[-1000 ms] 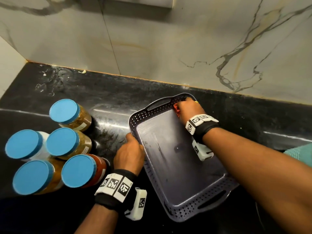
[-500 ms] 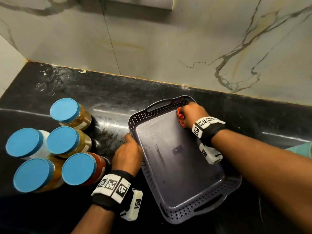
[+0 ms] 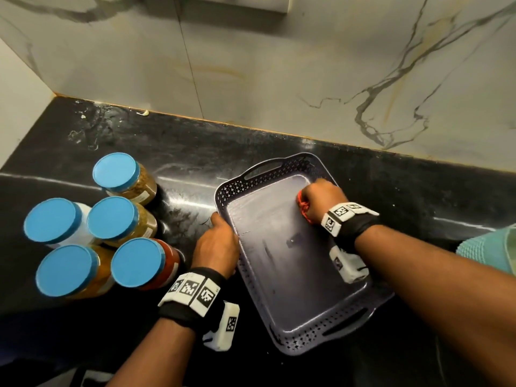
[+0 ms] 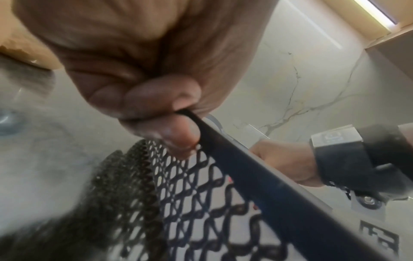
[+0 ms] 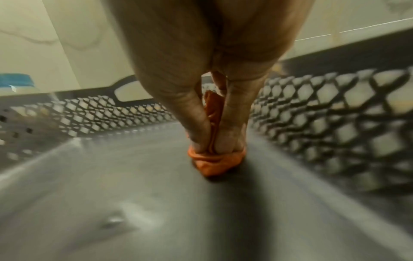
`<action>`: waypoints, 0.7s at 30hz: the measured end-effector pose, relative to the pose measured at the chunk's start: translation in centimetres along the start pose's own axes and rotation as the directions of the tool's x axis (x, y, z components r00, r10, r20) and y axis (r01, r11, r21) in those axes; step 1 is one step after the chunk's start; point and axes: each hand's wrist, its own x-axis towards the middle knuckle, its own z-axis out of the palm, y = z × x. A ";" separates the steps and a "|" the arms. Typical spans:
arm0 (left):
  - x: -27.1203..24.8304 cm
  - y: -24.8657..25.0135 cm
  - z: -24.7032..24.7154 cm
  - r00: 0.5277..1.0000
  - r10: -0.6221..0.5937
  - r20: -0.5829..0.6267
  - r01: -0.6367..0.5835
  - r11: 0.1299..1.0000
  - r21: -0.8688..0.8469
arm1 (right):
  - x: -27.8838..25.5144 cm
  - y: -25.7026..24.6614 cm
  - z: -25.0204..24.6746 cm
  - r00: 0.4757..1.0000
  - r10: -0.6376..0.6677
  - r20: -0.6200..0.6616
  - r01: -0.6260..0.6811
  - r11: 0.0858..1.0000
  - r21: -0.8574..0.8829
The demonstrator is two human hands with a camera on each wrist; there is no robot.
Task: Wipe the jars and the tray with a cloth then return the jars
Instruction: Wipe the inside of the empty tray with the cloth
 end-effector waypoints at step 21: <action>-1.0 -0.1 0.4 0.997 0.051 0.063 -0.050 0.999 -0.012 | 0.0 -9.2 2.2 0.865 -0.501 -0.007 0.501 0.865 0.025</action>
